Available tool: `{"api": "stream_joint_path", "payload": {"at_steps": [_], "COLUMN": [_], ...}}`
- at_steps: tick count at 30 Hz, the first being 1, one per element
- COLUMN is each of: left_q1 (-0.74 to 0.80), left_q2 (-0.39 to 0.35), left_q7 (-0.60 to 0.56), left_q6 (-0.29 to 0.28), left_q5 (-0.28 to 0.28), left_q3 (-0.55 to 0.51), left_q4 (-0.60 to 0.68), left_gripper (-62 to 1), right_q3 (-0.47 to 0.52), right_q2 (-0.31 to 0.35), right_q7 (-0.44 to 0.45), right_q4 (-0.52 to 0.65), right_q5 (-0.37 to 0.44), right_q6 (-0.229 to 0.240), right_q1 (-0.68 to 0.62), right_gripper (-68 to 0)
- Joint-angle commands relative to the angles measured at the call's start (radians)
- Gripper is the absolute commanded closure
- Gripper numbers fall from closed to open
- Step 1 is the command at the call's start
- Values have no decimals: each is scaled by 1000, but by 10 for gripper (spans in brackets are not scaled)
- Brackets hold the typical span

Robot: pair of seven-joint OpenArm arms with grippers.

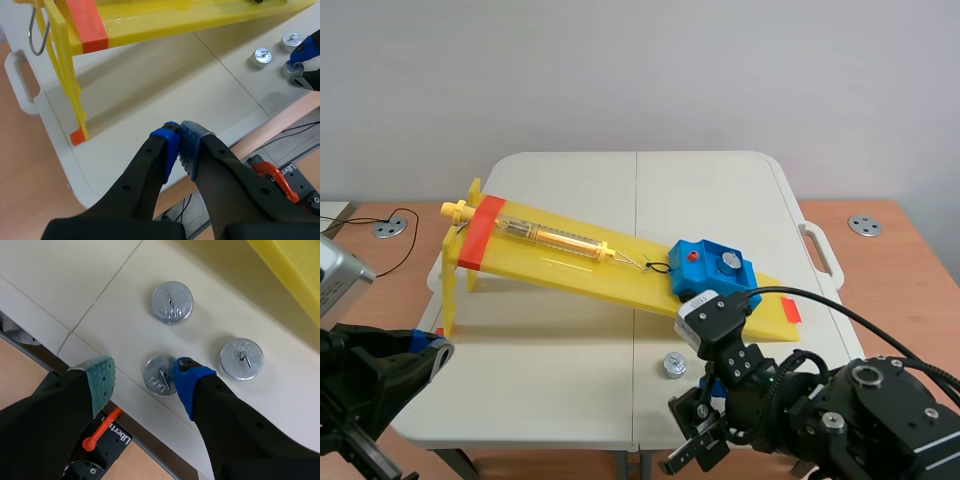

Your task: Place the four metal weights on the blue cart on the ramp.

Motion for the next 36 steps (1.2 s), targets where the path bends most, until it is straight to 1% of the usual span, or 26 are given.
{"api": "stream_joint_path", "payload": {"at_steps": [1, 3, 5, 7, 10, 14, 17, 19, 23, 29, 31, 32, 34, 36], "left_q1": [-27, -31, -34, -33, -33, -33, -33, -33, -33, -33, -33, -33, -33, -33], "left_q2": [14, 14, 14, 14, 14, 14, 14, 14, 14, 14, 14, 14, 14, 14], "left_q7": [-103, -103, -103, -103, -103, -103, -103, -103, -103, -103, -103, -103, -103, -103], "left_q6": [-21, -21, -21, -21, -21, -21, -21, -21, -21, -21, -21, -21, -21, -21], "left_q5": [-51, -51, -51, -51, -51, -51, -51, -51, -51, -51, -51, -51, -51, -51], "left_q3": [-6, -6, -6, -6, -6, -6, -6, -6, -6, -6, -6, -6, -6, -6], "left_q4": [45, 45, 45, 45, 45, 45, 45, 45, 45, 45, 45, 45, 45, 45], "left_gripper": [-27, -28, -27, -27, -27, -27, -28, -27, -27, -27, -27, -27, -27, -27], "right_q3": [7, 7, 7, 8, 8, 8, 16, 26, 76, 208, 263, 296, 357, 409], "right_q2": [-3, -3, -3, -2, -2, 5, 10, 23, 64, 117, 122, 122, 121, 121], "right_q7": [133, 133, 132, 129, 109, 88, 85, 82, 53, -8, -25, -35, -51, -64], "right_q4": [36, 30, 27, 27, 27, 29, 54, 98, 232, 440, 499, 526, 575, 611], "right_q5": [14, 14, 14, 7, 0, -1, 5, 40, 114, 236, 280, 301, 362, 430], "right_q6": [-23, -24, -34, -35, -50, -52, -52, -52, -52, -44, -31, -18, 6, 13], "right_q1": [64, 64, 64, 64, 64, 64, 58, 42, -19, -147, -187, -204, -228, -238], "right_gripper": [-251, -222, -196, -157, -107, -8, -6, -7, -6, -6, -6, -6, -6, -6]}}
